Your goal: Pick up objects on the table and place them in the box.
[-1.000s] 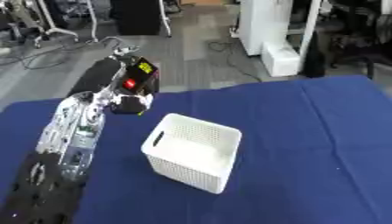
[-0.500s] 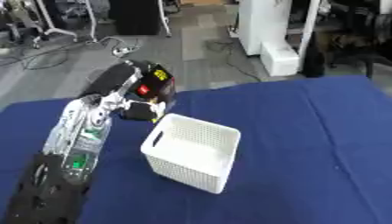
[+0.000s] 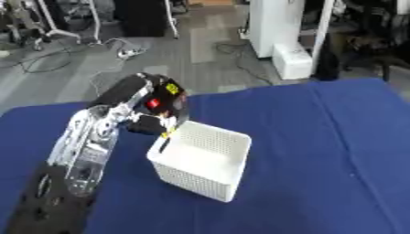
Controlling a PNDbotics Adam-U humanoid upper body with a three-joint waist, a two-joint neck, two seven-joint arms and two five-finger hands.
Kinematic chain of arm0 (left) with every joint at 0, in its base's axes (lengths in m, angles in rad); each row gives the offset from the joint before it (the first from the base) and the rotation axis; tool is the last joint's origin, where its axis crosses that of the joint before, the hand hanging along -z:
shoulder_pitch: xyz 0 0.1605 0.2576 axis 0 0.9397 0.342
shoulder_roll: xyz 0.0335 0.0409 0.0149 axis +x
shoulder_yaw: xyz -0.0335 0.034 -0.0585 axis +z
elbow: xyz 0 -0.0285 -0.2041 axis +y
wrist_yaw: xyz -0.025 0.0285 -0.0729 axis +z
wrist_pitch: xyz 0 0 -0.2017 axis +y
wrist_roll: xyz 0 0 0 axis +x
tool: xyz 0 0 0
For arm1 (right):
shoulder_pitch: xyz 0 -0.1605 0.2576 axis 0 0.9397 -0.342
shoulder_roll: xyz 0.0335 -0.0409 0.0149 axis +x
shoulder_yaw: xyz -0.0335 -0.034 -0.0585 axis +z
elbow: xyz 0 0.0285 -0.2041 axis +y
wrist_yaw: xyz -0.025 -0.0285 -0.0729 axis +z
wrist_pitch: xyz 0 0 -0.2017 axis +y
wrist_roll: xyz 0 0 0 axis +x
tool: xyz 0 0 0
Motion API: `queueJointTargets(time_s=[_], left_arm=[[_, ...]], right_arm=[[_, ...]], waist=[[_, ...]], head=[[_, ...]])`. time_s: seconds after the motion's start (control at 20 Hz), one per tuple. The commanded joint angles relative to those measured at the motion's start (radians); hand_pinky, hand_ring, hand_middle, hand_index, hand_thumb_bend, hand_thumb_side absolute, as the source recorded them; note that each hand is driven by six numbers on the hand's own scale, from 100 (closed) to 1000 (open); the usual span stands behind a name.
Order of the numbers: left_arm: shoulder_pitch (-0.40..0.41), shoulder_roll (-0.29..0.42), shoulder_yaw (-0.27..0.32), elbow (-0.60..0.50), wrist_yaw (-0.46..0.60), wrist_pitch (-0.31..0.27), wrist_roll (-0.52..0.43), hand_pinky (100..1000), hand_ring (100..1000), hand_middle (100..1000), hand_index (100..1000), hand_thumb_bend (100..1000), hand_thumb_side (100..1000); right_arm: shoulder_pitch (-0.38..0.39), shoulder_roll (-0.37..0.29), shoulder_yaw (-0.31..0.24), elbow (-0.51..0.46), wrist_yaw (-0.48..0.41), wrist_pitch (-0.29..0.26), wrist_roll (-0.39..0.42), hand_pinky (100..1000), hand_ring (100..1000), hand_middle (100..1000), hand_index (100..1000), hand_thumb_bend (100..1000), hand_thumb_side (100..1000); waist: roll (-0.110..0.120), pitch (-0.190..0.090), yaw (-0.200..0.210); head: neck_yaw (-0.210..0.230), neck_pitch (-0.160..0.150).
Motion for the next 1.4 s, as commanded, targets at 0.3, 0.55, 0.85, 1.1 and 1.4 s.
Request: queueJointTargets(time_s=[0.3,0.55,0.85,1.1,1.4], left_arm=[[0.006,-0.008,-0.008,0.006,0.04,-0.027,-0.013,100,345,536,501,100,300],[0.029,-0.02,-0.018,0.027,0.073,-0.054,-0.018,100,345,539,508,100,318],[0.044,-0.026,-0.031,0.056,0.111,-0.076,-0.034,100,351,552,518,100,344],[0.06,-0.026,-0.051,0.085,0.144,-0.125,-0.052,100,415,602,556,100,385],[0.058,-0.023,-0.06,0.112,0.133,-0.167,-0.071,206,520,731,646,100,440]], right_arm=[[-0.016,-0.023,-0.008,-0.013,-0.001,0.0,0.002,180,311,320,485,100,1000],[-0.019,-0.022,-0.007,-0.013,-0.002,0.001,0.003,180,311,320,485,100,1000],[-0.023,-0.022,-0.006,-0.013,-0.003,0.002,0.004,180,311,320,485,100,1000],[-0.028,-0.022,-0.006,-0.013,-0.006,0.004,0.004,180,311,320,485,100,1000],[-0.031,-0.022,-0.006,-0.013,-0.008,0.006,0.004,180,311,320,485,100,1000]], waist=[[-0.003,-0.006,-0.001],[-0.004,-0.003,-0.003],[-0.003,-0.001,-0.006],[-0.002,0.001,-0.01],[-0.001,0.001,-0.012]], head=[[0.005,-0.005],[0.006,-0.006],[0.006,-0.007],[0.005,-0.009],[0.003,-0.011]])
